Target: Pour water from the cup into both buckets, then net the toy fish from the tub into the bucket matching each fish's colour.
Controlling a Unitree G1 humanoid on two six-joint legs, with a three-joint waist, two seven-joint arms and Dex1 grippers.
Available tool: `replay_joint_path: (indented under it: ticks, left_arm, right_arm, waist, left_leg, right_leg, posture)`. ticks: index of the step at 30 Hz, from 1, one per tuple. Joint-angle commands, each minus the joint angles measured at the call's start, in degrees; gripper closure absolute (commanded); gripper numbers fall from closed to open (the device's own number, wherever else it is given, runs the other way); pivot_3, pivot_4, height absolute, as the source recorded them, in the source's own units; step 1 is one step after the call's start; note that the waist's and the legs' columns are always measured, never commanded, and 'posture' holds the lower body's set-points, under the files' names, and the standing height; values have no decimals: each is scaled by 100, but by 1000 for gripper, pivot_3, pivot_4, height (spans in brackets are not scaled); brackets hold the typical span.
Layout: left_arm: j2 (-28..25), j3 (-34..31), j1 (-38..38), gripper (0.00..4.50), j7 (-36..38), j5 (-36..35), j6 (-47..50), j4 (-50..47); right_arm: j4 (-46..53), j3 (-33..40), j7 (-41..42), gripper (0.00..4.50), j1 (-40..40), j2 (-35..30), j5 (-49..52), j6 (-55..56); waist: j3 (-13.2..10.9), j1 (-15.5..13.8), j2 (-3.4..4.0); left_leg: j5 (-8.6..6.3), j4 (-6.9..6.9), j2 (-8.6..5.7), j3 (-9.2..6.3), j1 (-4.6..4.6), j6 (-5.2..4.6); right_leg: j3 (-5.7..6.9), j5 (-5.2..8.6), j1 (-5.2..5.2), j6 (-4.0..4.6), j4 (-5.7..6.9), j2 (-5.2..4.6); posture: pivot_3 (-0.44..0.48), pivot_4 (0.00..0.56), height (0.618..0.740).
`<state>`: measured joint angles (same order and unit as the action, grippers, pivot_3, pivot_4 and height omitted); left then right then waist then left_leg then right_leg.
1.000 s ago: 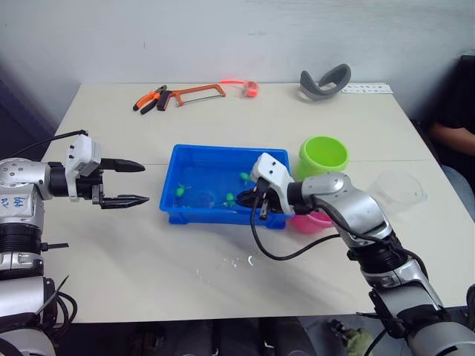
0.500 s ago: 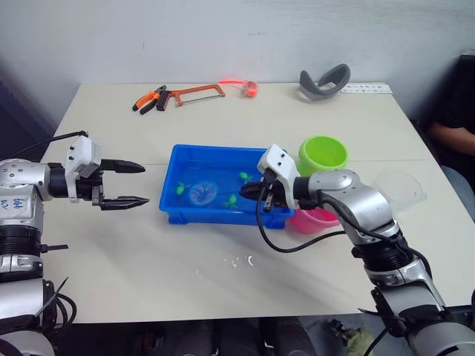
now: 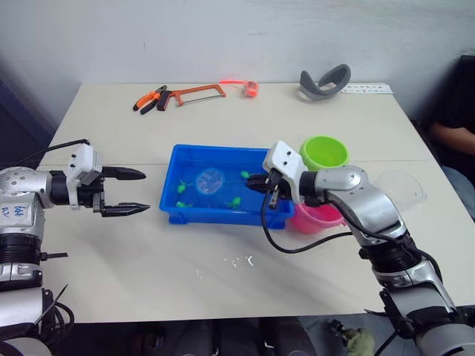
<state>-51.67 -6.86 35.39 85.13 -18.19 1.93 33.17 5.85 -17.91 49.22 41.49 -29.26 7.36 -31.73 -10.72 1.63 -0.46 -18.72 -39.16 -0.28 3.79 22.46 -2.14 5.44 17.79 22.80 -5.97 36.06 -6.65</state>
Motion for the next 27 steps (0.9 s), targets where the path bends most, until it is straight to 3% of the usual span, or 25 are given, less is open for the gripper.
replay_joint_path:
  ticks: [1,18,27]
  left_arm:
    - [-40,-181,1,27,-8,-178,46,-277]
    - [70,-90,235,27,-49,-113,23,-191]
    - [71,-84,314,27,-37,-93,-27,-99]
  right_arm:
    - [-43,-150,52,4500,9,-120,-369,654]
    - [-841,-826,595,4500,167,-463,-1732,2721]
    - [-930,-732,972,4500,183,-259,-1547,2943]
  waist:
    - [0,0,0]
    - [0,-1,0]
    - [0,0,0]
  left_leg:
    - [0,0,0,0,0,0]
    - [1,0,0,2,-1,1]
    - [1,-1,1,2,-1,2]
  right_leg:
    - [0,0,0,0,0,0]
    - [2,0,0,0,-1,3]
    - [2,0,-1,0,-1,6]
  posture:
    - [0,150,740]
    - [0,150,740]
    - [0,150,740]
